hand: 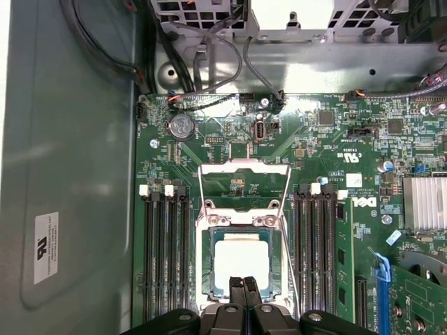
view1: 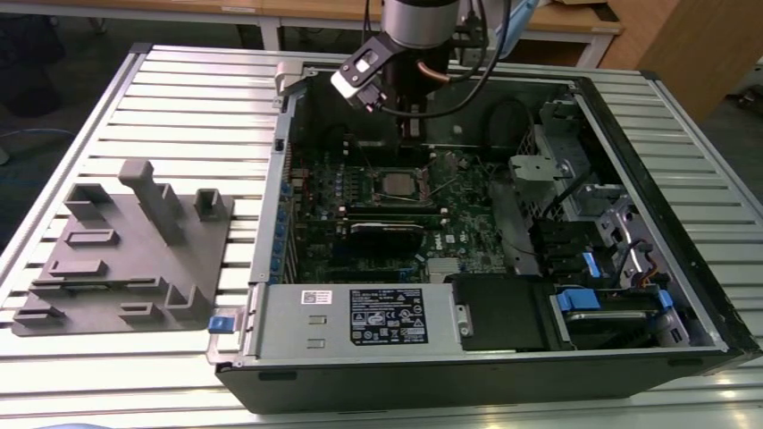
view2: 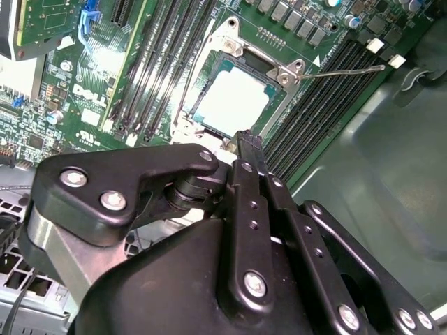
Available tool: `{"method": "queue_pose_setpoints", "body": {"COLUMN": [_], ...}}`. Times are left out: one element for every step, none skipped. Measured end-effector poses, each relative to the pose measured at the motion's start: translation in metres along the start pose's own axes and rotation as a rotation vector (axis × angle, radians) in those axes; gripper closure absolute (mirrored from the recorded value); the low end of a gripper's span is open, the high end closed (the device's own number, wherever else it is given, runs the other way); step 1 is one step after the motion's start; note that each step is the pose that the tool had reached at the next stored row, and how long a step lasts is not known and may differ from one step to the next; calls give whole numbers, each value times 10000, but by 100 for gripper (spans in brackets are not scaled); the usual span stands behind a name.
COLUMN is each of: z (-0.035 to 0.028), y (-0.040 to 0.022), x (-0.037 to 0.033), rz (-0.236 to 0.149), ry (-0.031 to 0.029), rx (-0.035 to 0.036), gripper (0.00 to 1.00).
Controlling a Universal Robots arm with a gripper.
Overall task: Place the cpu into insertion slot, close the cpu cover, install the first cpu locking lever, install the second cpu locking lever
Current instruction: 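Close the cpu cover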
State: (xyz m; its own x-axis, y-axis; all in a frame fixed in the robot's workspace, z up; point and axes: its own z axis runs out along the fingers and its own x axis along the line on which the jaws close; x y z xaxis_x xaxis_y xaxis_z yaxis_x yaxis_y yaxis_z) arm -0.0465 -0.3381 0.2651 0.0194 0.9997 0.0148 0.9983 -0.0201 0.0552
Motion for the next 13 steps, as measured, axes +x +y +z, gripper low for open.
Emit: {"method": "queue_pose_setpoints", "body": {"z": [-3,-3,-3,-3,-5,-5,-5,-5,-5,-6,-6,-6,-8], "y": [0,0,0,0,0,0,0,0,0,0,0,0,0], "x": [0,0,0,0,0,0,0,0,0,0,0,0,0], "rz": [0,0,1,0,0,0,0,0,0,0,0,0,0], "ry": [1,3,3,3,1,1,1,1,1,1,1,2,0], "rx": [-1,-2,-2,-2,-1,0,-1,-1,-1,-1,-1,-1,0], "gripper": [89,89,89,89,89,89,89,89,89,89,89,89,89]}}
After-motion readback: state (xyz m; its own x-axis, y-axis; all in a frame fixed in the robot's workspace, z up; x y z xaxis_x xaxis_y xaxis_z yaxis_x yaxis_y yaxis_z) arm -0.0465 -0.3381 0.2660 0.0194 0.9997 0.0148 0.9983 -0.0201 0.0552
